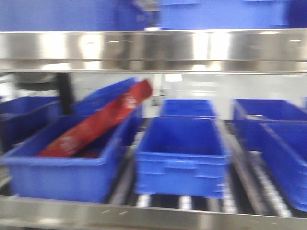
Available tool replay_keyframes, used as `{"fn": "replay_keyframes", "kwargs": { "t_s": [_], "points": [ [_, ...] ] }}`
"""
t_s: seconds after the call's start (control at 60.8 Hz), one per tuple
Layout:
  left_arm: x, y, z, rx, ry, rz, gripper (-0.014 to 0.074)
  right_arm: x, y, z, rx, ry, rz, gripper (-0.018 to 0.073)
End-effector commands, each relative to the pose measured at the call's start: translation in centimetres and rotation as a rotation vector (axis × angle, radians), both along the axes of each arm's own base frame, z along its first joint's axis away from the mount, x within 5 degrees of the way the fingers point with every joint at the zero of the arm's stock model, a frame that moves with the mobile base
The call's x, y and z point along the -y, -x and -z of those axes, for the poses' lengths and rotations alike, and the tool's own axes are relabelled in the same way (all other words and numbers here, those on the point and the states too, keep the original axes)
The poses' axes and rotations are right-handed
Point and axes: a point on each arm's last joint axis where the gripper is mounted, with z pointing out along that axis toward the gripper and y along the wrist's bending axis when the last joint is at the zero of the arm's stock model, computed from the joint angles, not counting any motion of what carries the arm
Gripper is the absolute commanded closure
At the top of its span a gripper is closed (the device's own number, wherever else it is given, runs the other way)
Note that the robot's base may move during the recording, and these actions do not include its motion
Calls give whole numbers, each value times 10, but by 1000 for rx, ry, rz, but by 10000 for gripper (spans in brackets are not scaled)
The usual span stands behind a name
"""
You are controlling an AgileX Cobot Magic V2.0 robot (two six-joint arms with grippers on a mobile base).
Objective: Place cylindrical capacitor in blue bin on shelf
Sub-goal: 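Drive up to the shelf and position grippers over the blue bins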
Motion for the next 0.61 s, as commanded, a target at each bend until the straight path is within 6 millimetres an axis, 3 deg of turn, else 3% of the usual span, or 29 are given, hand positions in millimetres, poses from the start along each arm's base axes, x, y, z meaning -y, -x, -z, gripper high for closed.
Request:
{"fn": "replay_keyframes", "kwargs": {
  "t_s": [0.0, 0.592],
  "points": [
    [1, 1, -2, 21, 5, 9, 708, 0, 1, -5, 33, -3, -1, 721],
    [1, 0, -2, 17, 4, 9, 708, 0, 1, -5, 33, -3, -1, 721]
  ]
}}
